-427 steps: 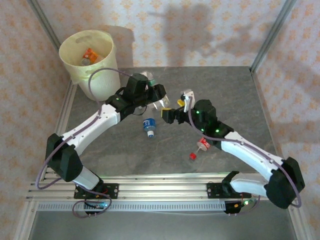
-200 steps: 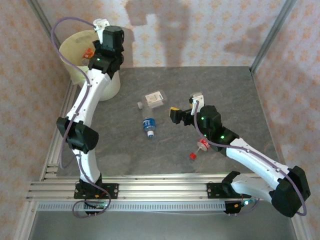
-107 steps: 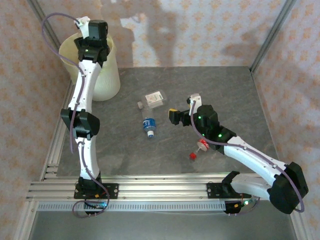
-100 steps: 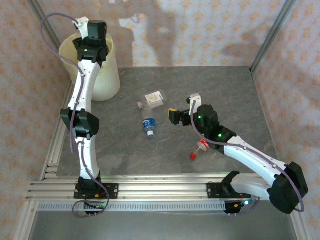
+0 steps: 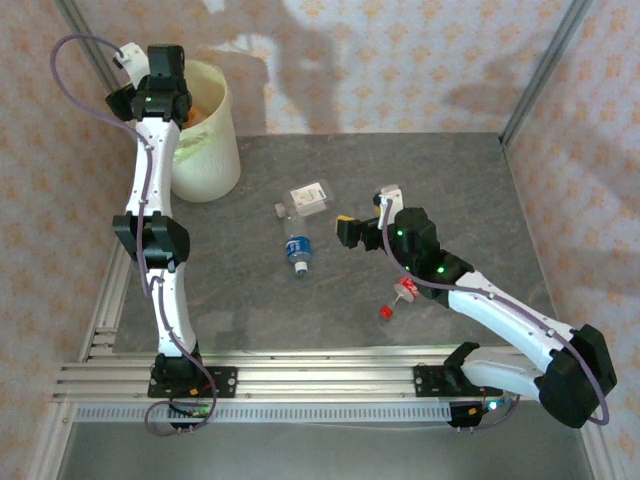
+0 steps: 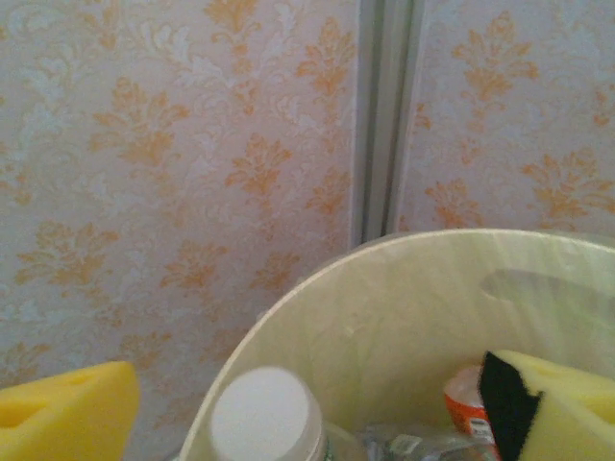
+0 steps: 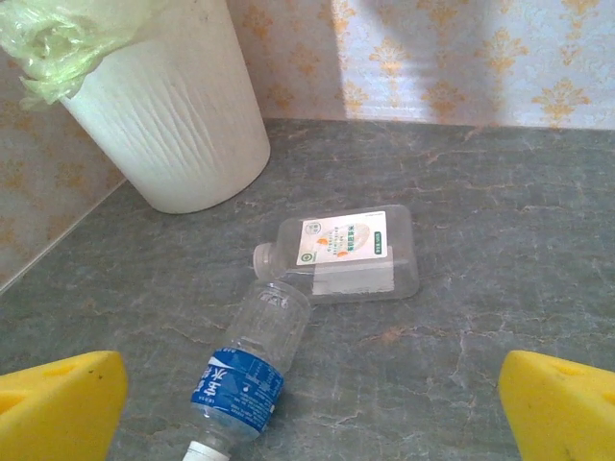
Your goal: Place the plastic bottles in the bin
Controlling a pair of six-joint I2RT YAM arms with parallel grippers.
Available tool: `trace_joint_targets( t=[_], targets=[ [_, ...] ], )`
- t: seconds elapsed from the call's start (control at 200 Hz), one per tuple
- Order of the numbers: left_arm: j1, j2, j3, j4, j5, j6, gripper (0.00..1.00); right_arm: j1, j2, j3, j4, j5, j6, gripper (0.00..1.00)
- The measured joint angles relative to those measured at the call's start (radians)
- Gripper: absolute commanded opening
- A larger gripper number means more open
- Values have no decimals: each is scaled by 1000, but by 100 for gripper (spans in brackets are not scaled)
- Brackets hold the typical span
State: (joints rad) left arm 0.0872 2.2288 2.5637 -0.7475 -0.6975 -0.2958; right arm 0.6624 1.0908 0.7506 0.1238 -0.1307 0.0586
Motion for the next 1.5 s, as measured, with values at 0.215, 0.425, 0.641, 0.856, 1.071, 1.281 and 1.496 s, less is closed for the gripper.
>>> trace_joint_targets(
  t=[0.215, 0.425, 0.641, 0.856, 1.071, 1.281, 1.496],
  targets=[
    [-3, 0, 7, -15, -22, -31, 100, 0, 13, 2, 0, -4, 11, 99],
    [-39, 0, 7, -21, -126, -47, 100, 0, 17, 2, 0, -5, 11, 99],
    [-145, 0, 8, -37, -286, -59, 100, 0, 25, 5, 0, -11, 12, 99],
    [-254, -3, 9, -102, -349, -122, 100, 0, 25, 15, -3, -12, 19, 99],
    [-372, -120, -89, -138, -266, -153, 100, 0, 25, 15, -3, -11, 18, 99],
    [-472, -401, -386, -98, -33, -169, 100, 0, 40, 16, -3, -11, 17, 99],
    [-510, -651, -769, 21, 210, -213, 100, 0, 56, 16, -3, -11, 14, 99]
  ],
)
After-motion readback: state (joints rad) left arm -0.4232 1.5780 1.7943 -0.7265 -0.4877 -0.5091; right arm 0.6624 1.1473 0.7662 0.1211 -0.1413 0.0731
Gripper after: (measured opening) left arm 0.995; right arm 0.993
